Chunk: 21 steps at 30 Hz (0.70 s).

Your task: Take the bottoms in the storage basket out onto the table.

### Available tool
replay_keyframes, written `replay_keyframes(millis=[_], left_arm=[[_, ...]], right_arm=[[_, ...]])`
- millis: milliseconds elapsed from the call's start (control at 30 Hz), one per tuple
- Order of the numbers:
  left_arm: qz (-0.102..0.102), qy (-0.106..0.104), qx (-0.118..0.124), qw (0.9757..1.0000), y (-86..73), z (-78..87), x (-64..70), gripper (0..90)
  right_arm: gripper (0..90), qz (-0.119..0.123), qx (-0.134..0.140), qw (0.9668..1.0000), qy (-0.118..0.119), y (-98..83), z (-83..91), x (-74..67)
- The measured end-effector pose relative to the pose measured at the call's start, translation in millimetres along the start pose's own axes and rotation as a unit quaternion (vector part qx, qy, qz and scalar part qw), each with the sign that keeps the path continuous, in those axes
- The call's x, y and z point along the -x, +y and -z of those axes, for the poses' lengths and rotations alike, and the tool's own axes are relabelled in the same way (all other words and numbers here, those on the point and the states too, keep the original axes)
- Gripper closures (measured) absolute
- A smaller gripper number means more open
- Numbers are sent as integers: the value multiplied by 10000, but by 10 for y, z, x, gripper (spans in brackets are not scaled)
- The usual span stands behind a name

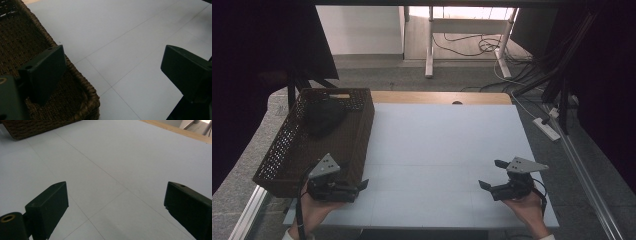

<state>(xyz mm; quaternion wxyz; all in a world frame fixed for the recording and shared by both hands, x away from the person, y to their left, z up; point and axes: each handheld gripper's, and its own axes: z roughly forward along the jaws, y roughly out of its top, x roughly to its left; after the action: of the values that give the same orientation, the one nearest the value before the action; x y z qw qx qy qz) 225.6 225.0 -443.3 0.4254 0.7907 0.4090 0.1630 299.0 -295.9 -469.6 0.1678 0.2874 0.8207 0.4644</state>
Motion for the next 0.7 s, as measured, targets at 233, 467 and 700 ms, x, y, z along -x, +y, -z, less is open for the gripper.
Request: replay_keyframes(millis=[233,467,700], left_arm=[[49,-38,-7,10000,1,13,-50,68],[-76,-34,7,10000,2,9,-8,69],[-34,-56,77,9999,-2,30,-25,70]], right_arm=[[55,-55,62,9999,150,-9,14,17],[55,22,34,9998,216,22,-16,-10],[55,67,8,9998,202,35,-30,-29]])
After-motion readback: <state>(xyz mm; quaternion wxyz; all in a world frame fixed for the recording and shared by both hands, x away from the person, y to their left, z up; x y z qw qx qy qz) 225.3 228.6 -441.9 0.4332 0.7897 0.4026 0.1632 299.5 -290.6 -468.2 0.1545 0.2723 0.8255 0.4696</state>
